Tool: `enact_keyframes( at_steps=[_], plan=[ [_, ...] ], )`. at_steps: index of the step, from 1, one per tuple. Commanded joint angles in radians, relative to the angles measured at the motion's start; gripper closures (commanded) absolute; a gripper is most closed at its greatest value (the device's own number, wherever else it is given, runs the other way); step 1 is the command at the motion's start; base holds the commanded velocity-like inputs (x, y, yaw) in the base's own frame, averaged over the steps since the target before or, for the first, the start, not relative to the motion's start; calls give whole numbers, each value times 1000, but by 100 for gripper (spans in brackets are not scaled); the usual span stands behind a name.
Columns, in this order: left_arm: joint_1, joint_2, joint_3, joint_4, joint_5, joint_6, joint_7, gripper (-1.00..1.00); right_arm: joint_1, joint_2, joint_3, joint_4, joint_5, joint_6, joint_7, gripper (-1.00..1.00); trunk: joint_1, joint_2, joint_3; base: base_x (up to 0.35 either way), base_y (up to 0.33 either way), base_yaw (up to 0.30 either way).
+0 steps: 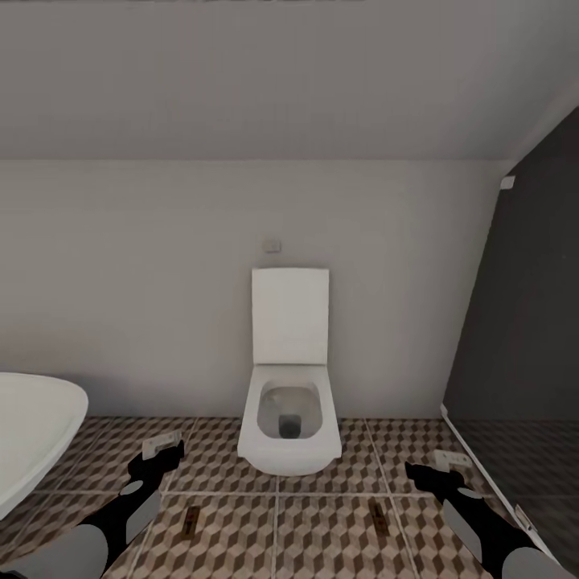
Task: Take the four mousetraps from the cabinet in the bathroom and place them on the bathroom floor. Make sure all four end up on the same floor surface, and ensure that at least two of them are either under or directly next to the same bathroom sink.
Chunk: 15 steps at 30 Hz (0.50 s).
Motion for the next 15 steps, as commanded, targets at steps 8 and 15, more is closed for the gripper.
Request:
enact_keyframes(
  at_steps=[8,15],
  plan=[
    [0,3,-7,11,16,3,4,-100,0,-1,15,3,-9,3,-5,-100,-31,56,24,0,0,0],
    [0,-5,-6,90,23,18,2,-100,0,-3,16,52,-9,37,-8,-100,-58,105,46,0,0,0]
  ],
)
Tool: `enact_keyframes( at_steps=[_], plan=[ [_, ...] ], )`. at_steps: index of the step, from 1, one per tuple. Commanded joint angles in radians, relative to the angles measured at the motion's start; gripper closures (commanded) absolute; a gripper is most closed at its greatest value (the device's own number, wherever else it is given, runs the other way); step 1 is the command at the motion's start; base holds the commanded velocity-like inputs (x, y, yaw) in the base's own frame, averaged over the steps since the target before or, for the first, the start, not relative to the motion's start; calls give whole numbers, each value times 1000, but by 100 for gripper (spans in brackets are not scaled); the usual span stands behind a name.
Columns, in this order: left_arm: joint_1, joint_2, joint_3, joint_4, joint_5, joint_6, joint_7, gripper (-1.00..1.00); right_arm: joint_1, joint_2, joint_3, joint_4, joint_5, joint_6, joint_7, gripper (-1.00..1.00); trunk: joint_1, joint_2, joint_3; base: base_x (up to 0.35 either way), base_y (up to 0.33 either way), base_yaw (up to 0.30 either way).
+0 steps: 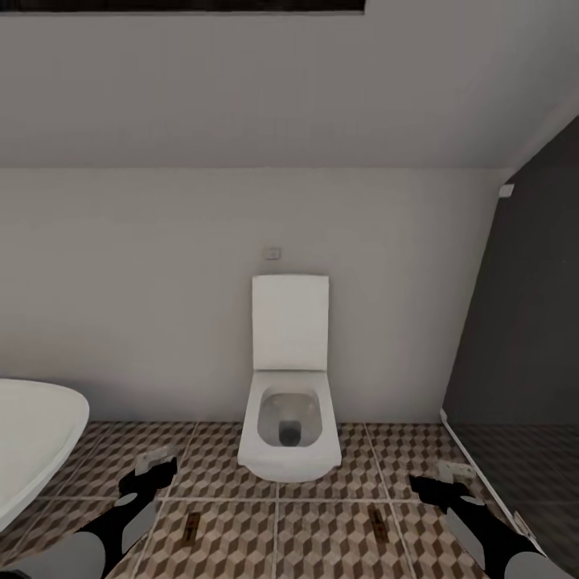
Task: Take the four mousetraps from the cabinet in the bathroom and place them on the bathroom floor. Make sure all four end up on the same floor surface, and ensure that at least two of them are either under or directly next to the same bathroom sink.
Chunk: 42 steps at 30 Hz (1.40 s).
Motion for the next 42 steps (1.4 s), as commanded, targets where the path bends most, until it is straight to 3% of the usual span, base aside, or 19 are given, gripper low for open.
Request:
enact_keyframes(
  at_steps=[1,5,12,16,19,20,29,42],
  plan=[
    [0,-3,-9,19,5,1,4,-100,0,-1,8,21,-7,9,-7,-100,-4,7,2,0,0,0],
    [0,-17,-8,114,7,11,-15,-100,0,1,9,174,-4,10,-8,-100,-19,35,15,0,0,0],
    [20,-22,-7,164,9,48,-38,-100,-3,7,8,353,24,-43,-1,-100,-46,84,37,0,0,0],
    [61,-25,-7,170,5,108,-43,-100,19,23,8,378,62,-56,-7,-100,-62,112,49,0,0,0],
    [94,-26,-7,171,1,148,-45,-100,70,40,7,387,90,-62,-11,-100,-73,133,59,0,0,0],
    [115,-26,-7,172,0,167,-45,-100,111,51,7,389,105,-66,-12,-100,-77,140,62,0,0,0],
    [220,-26,-7,174,-2,195,-46,-100,252,89,7,394,139,-100,-14,-100,-111,203,90,0,0,0],
    [268,-22,-7,174,0,197,-47,-100,301,99,6,396,140,-132,-14,-100,-161,294,131,0,0,0]
  ],
)
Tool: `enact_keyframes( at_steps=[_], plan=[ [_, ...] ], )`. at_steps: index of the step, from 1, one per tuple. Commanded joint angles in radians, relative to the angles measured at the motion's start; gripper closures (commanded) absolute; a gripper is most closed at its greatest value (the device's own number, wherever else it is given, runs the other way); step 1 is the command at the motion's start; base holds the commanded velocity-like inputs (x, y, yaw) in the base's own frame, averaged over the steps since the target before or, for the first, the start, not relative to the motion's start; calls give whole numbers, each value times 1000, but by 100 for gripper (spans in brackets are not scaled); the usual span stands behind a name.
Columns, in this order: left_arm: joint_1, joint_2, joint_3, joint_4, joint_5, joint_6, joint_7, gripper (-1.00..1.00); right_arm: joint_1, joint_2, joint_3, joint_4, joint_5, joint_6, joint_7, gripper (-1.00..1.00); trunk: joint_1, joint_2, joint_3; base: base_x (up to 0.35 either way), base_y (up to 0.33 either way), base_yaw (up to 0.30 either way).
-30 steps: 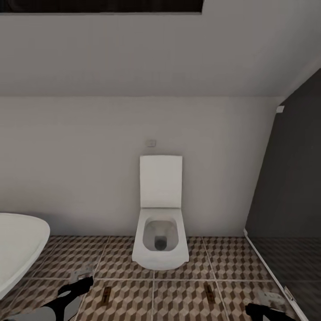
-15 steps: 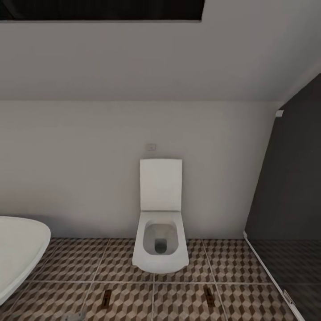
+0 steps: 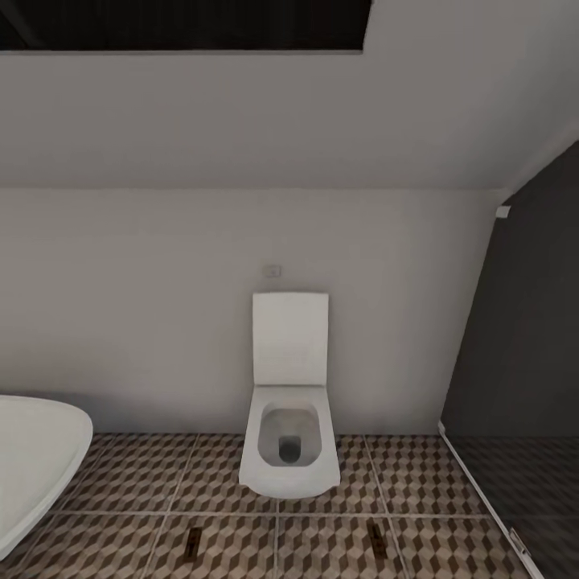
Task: Take the four mousetraps from the cabinet in the bathroom and place them on the bathroom floor. Make sure all four end up on the same floor surface, and ensure that at least two of them are either under or directly next to the same bathroom sink.
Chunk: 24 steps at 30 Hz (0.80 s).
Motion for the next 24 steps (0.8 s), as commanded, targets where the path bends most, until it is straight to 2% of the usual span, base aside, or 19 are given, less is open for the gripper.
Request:
enact_keyframes(
  at_steps=[1,24],
  plan=[
    [1,0,-9,0,7,-1,3,-100,2,0,8,3,-9,-6,0,-100,-4,7,2,0,0,0],
    [91,0,-8,0,10,-6,3,-100,82,0,8,3,-13,-38,5,-100,-92,168,74,0,0,0]
  ],
)
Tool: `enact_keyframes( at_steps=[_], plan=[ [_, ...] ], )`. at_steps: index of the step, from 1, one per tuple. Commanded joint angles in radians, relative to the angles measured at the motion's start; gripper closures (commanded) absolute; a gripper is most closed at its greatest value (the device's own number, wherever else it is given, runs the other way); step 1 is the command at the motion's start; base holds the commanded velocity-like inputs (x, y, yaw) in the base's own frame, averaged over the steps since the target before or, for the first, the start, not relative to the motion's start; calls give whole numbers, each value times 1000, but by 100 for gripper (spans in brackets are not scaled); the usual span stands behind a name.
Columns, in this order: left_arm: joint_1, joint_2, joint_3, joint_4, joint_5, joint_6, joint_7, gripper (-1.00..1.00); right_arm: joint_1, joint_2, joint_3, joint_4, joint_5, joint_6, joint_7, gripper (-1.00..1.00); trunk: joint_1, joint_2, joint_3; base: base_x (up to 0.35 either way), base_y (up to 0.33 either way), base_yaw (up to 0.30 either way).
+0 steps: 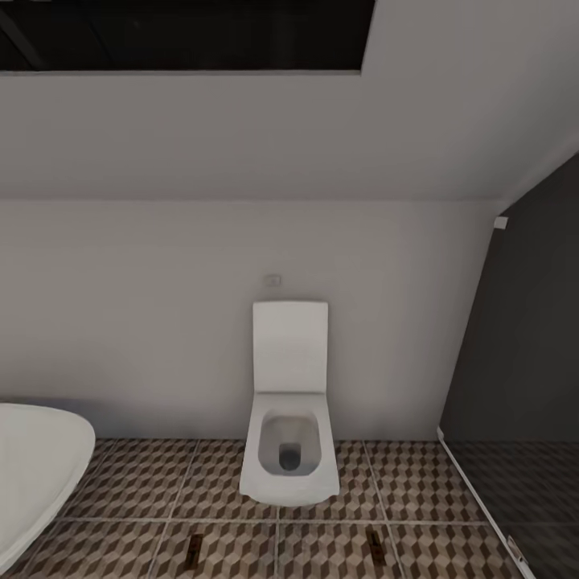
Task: Take the four mousetraps from the cabinet in the bathroom and place them on the bathroom floor. Make sure all four end up on the same floor surface, and ensure that at least two of them are either under or directly next to the same bathroom sink.
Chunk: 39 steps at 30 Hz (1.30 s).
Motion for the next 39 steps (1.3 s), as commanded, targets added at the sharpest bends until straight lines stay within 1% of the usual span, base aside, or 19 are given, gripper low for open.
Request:
enact_keyframes(
  at_steps=[1,12,39],
  plan=[
    [8,-1,-9,0,7,-3,3,-100,0,1,8,3,-10,-5,2,-100,-4,7,2,0,0,0],
    [23,-3,-8,0,8,-3,3,-100,15,2,6,3,-15,-6,7,-100,-46,84,37,0,0,0],
    [25,-3,-8,0,10,-3,3,-100,19,2,6,3,-16,-4,7,-100,-150,273,121,0,0,0]
  ],
)
